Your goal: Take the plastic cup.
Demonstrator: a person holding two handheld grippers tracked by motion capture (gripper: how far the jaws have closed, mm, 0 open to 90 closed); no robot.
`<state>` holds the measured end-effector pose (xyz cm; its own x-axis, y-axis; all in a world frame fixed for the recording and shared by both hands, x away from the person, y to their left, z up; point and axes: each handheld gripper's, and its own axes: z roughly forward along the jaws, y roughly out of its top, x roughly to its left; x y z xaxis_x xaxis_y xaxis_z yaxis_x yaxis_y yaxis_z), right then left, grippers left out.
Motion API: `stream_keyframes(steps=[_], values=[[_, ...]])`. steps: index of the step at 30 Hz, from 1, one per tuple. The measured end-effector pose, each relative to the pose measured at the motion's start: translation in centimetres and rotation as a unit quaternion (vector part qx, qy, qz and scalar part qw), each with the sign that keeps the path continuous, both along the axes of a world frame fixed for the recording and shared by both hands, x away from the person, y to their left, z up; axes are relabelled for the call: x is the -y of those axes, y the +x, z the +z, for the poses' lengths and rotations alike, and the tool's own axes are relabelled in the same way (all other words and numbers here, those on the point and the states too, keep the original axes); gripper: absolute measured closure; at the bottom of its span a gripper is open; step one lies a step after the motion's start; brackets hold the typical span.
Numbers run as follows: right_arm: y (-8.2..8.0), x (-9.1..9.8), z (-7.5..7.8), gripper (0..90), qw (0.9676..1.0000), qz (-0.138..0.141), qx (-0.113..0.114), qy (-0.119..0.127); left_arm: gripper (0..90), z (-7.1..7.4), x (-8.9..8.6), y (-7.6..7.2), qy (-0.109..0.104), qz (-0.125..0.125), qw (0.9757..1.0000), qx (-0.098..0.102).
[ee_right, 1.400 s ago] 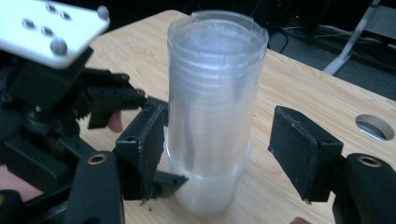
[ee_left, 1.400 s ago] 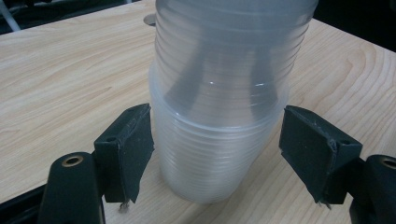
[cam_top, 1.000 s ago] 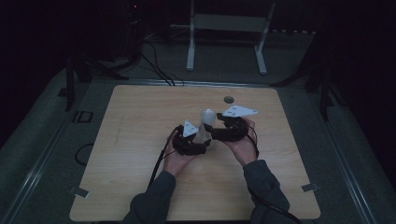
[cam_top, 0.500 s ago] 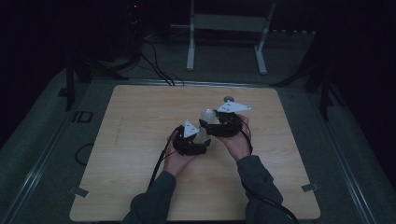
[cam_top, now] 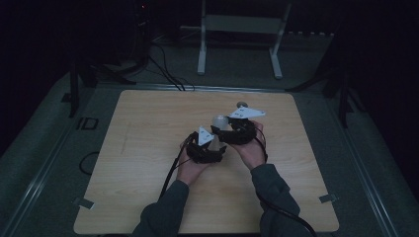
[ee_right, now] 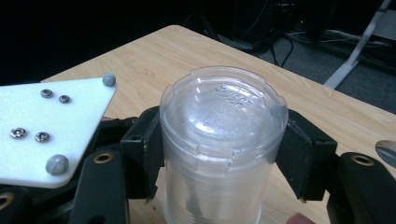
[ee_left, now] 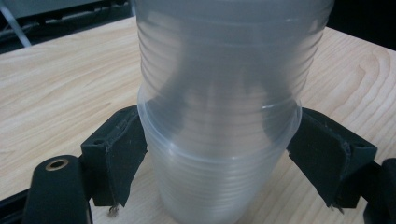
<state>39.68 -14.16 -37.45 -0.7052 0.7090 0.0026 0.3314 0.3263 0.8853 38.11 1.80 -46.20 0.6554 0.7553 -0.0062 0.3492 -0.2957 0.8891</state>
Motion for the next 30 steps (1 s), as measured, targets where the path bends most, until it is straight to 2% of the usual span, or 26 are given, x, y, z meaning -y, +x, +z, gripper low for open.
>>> stream_keyframes(steps=[5,17,30], values=[[0.0,0.0,0.1,38.5,1.0,0.0,0.0,0.001,19.9,-0.2,0.1,0.0,-0.005,0.01,0.9995,0.028],[0.1,-0.1,0.3,38.4,1.0,0.001,-0.001,-0.002,21.1,-0.5,0.1,0.0,-0.005,0.01,0.9996,0.025],[0.0,-0.2,1.8,38.5,0.9999,0.002,0.013,0.004,21.0,-0.6,0.1,-0.1,-0.004,0.007,0.9997,0.025]])
